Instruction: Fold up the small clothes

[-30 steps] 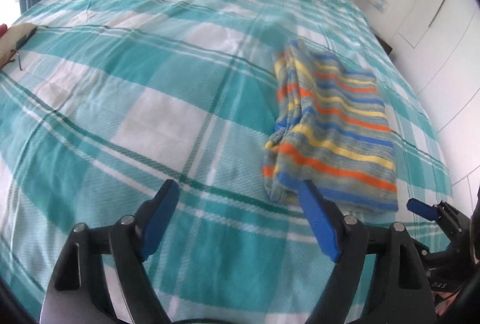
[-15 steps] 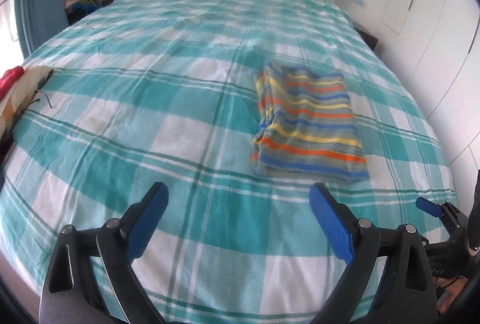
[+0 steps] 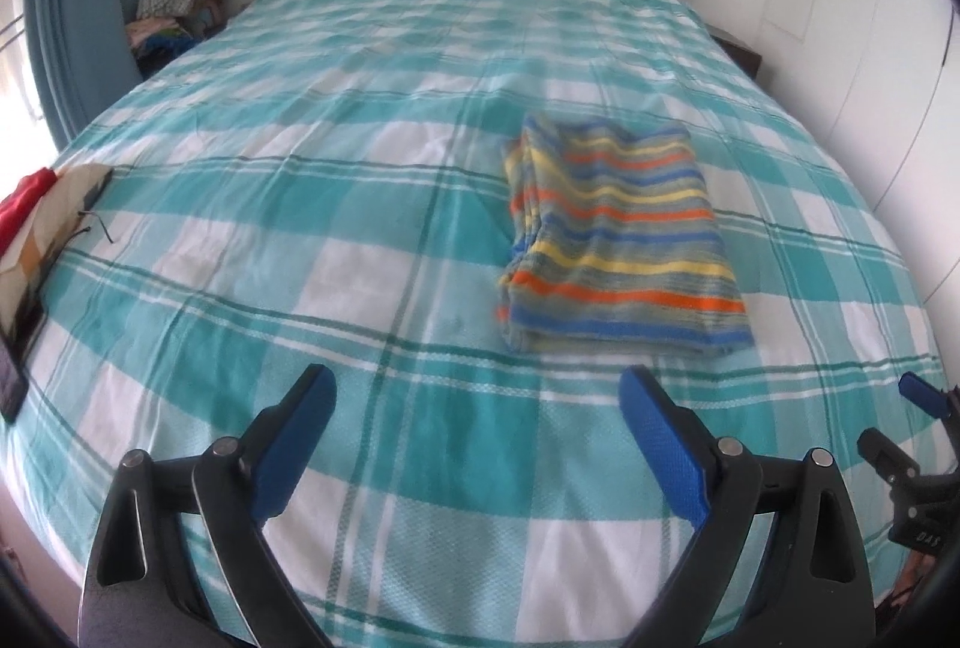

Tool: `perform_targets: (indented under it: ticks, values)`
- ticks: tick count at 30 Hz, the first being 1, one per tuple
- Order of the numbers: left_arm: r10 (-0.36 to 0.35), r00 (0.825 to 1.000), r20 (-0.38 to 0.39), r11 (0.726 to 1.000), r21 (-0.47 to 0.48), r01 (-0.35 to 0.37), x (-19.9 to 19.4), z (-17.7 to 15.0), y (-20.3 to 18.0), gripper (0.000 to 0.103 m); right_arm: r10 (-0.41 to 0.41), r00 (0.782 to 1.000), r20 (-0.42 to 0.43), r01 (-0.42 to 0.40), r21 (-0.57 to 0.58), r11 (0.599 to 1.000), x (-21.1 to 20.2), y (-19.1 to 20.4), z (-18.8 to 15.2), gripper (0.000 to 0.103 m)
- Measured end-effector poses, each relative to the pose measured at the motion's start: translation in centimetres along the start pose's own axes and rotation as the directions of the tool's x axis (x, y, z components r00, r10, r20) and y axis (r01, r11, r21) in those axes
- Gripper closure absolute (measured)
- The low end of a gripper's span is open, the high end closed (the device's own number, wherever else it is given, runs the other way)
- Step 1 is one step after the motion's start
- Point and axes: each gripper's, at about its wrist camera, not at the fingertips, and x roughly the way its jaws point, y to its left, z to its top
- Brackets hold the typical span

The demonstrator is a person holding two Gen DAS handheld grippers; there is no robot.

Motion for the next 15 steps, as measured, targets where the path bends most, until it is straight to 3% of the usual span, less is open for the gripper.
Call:
perform_targets:
  ticks: [15]
  values:
    - [0.015,0.999,-0.033,0.999,0.034,-0.014,2.6,0.8,-0.6,0.007,-0.072,0.997,-0.031,0.07,-0.041,0.997,2.0,0.7,1.2,0.016]
